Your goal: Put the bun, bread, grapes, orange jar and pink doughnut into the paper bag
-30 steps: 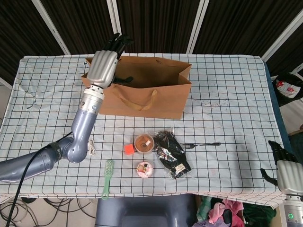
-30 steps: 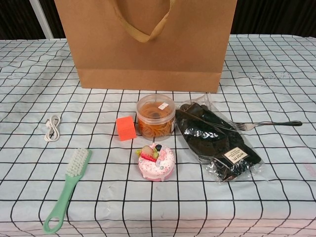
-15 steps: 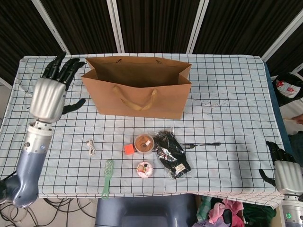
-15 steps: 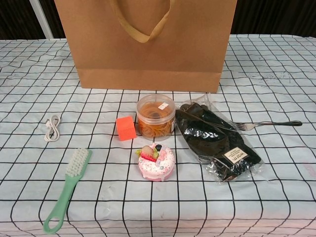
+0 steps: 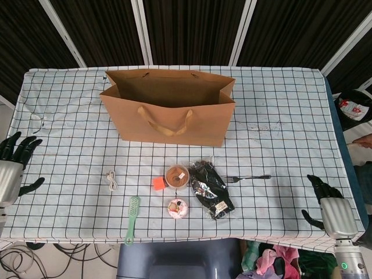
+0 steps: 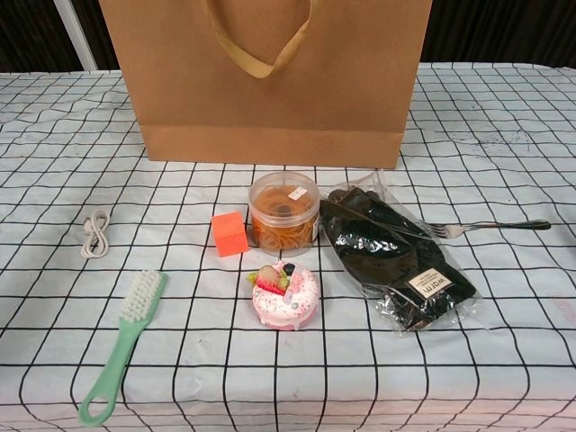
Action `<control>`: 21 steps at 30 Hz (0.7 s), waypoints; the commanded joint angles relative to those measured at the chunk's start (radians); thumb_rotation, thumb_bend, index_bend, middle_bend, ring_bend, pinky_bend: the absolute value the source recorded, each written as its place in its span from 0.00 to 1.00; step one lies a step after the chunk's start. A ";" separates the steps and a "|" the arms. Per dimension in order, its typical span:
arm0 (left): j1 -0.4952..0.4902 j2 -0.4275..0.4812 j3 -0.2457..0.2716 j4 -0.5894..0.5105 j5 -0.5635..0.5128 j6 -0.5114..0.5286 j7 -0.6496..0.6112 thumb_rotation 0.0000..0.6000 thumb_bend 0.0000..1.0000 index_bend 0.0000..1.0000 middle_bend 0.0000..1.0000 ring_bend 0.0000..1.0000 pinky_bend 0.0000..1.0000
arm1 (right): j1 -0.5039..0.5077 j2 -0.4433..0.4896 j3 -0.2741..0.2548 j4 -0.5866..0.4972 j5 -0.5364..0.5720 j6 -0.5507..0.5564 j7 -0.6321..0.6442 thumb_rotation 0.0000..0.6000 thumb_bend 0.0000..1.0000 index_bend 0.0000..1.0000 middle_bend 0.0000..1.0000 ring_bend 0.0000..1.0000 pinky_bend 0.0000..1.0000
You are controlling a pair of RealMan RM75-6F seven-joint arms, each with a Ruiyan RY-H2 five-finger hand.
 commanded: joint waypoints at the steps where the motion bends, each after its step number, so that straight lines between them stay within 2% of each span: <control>1: 0.069 -0.027 0.023 0.041 -0.047 0.000 -0.108 1.00 0.05 0.15 0.14 0.01 0.07 | 0.062 0.039 -0.001 -0.075 -0.036 -0.076 -0.008 1.00 0.19 0.07 0.10 0.17 0.23; 5: 0.086 -0.029 0.017 0.067 -0.042 -0.004 -0.167 1.00 0.05 0.14 0.14 0.01 0.04 | 0.160 0.102 0.012 -0.192 -0.050 -0.216 -0.049 1.00 0.17 0.07 0.09 0.13 0.21; 10: 0.094 -0.037 0.004 0.103 -0.025 -0.007 -0.220 1.00 0.05 0.14 0.13 0.00 0.03 | 0.269 0.119 0.061 -0.302 -0.006 -0.349 -0.106 1.00 0.16 0.07 0.08 0.13 0.21; 14: 0.099 -0.037 0.003 0.112 -0.014 -0.018 -0.232 1.00 0.05 0.14 0.13 0.00 0.03 | 0.350 0.084 0.106 -0.342 0.069 -0.432 -0.181 1.00 0.15 0.07 0.06 0.11 0.21; 21: 0.102 -0.038 -0.016 0.116 -0.034 -0.041 -0.227 1.00 0.05 0.14 0.13 0.00 0.03 | 0.471 -0.020 0.151 -0.353 0.227 -0.538 -0.308 1.00 0.14 0.07 0.04 0.09 0.20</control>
